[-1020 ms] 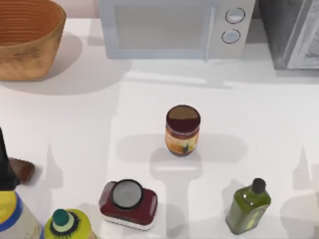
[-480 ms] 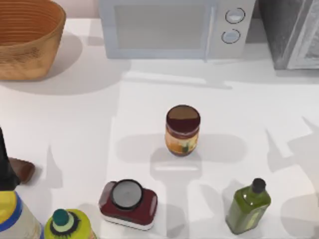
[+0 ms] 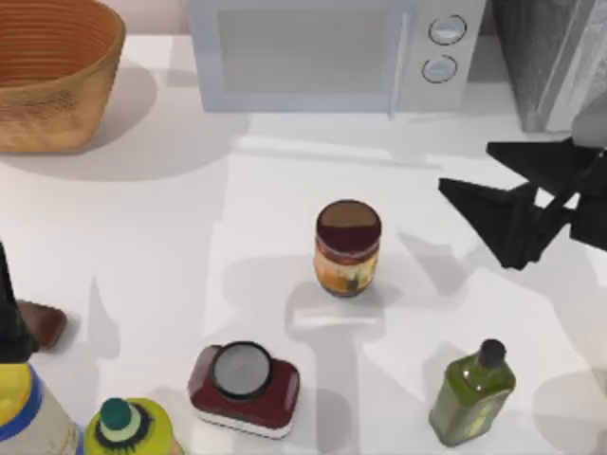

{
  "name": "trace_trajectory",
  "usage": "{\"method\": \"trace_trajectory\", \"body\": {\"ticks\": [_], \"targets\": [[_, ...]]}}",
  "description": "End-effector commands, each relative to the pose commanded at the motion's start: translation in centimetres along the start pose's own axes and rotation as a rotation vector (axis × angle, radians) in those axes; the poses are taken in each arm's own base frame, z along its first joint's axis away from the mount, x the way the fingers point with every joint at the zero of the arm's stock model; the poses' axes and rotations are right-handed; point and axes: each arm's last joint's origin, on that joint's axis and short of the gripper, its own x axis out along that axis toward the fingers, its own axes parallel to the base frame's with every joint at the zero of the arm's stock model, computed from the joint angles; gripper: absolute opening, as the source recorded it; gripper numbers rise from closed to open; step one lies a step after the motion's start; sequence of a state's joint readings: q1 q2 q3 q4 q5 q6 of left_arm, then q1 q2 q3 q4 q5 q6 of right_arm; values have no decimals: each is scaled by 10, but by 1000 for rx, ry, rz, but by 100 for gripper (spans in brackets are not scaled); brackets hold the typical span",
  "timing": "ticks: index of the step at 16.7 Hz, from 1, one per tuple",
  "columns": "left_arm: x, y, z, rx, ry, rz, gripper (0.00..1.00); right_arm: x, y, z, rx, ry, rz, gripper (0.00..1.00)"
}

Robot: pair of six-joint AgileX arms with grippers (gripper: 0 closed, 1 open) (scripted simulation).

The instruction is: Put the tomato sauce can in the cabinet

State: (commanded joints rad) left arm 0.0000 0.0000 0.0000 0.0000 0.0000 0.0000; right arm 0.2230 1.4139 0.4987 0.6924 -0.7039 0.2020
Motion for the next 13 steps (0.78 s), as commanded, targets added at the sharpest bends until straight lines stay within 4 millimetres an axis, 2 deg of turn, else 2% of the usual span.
{"method": "trace_trajectory", "body": {"ticks": [4,7,10,13], "targets": [[0,0,0,0,0,0,100,65,-29,-39,36,94,275,100],[0,0,0,0,0,0,100,101,-50,-69,-33,89,452,100],[0,0,0,0,0,0,100,121,-72,-94,-169,31,578,100],[0,0,0,0,0,0,100,123,-95,-114,-308,-34,633,100]]}}
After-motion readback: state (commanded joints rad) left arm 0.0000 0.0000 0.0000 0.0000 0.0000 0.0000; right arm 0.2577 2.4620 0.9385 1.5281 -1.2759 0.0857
